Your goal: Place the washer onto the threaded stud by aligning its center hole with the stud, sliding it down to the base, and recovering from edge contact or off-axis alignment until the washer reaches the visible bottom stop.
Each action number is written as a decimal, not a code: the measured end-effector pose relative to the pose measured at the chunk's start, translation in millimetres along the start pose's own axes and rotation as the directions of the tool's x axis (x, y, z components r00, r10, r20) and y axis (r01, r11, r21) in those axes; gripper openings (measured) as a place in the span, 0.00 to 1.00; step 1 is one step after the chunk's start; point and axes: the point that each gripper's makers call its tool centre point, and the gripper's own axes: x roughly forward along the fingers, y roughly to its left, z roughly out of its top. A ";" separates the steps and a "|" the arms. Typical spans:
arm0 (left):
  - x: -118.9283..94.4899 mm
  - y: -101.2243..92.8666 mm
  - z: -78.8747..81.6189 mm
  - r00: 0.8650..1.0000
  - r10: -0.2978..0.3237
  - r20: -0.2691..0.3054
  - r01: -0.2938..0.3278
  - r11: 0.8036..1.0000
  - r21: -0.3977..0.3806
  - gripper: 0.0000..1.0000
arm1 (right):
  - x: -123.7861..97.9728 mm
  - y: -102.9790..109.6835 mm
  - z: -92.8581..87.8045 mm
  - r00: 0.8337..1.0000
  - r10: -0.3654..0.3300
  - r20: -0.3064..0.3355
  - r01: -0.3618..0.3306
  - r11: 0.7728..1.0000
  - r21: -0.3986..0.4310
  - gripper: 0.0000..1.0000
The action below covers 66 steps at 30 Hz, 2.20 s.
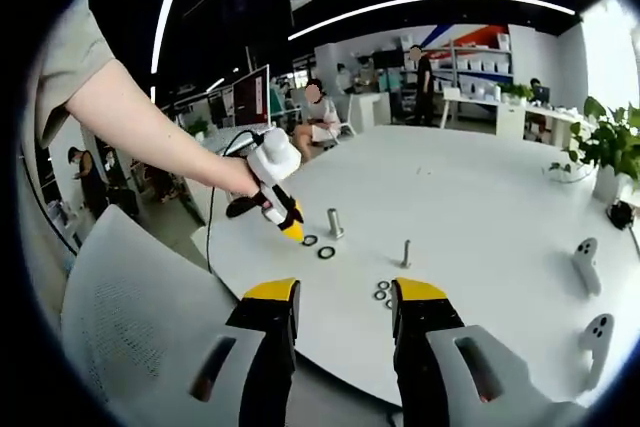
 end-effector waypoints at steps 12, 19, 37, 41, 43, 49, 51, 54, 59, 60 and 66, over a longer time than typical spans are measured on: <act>16.2 -2.8 -1.7 0.997 -0.018 -0.072 0.020 0.999 0.037 0.33 | 0.1 -1.1 1.3 1.000 -0.002 0.006 0.002 1.000 -0.002 0.38; 23.7 -6.4 -5.1 0.994 -0.033 -0.105 0.038 0.998 0.045 0.32 | -0.2 -0.8 0.8 1.000 -0.001 0.004 0.001 1.000 0.001 0.38; 26.2 -4.7 -2.0 0.991 -0.024 -0.132 0.033 0.998 0.061 0.28 | -0.3 -2.1 0.1 1.000 -0.007 0.004 0.007 1.000 0.008 0.38; 22.0 -13.1 0.1 0.988 -0.011 -0.157 0.021 0.998 0.064 0.28 | -0.2 -1.9 0.3 1.000 -0.004 0.006 0.004 1.000 0.015 0.38; 21.4 -12.2 -0.9 0.987 -0.014 -0.160 0.025 0.997 0.068 0.28 | -0.1 -1.7 0.2 1.000 -0.004 0.005 0.004 1.000 0.015 0.38; 19.4 -12.7 -1.4 0.986 -0.015 -0.168 0.024 0.998 0.055 0.27 | -0.7 -2.7 0.6 1.000 -0.010 0.009 0.010 1.000 0.019 0.38; 18.6 -9.0 -1.1 0.989 -0.009 -0.145 0.014 0.999 0.036 0.22 | -0.9 -3.1 0.8 1.000 -0.012 0.009 0.011 1.000 0.020 0.38; 15.3 -10.2 0.9 0.990 -0.019 -0.140 0.025 0.999 0.044 0.21 | -0.9 -3.1 0.9 1.000 -0.011 0.010 0.011 1.000 0.021 0.38; 17.2 -8.9 0.4 0.988 -0.012 -0.155 0.020 0.999 0.050 0.20 | -0.8 -3.3 1.2 1.000 -0.012 0.012 0.012 1.000 0.023 0.38; 18.5 -9.0 0.0 0.988 -0.009 -0.156 0.017 0.998 0.053 0.20 | -0.8 -3.3 1.1 1.000 -0.013 0.012 0.012 1.000 0.023 0.38; 18.9 -8.0 -2.6 0.992 -0.003 -0.123 0.010 0.998 0.058 0.19 | -0.4 -3.0 0.5 1.000 -0.012 0.008 0.011 1.000 0.021 0.38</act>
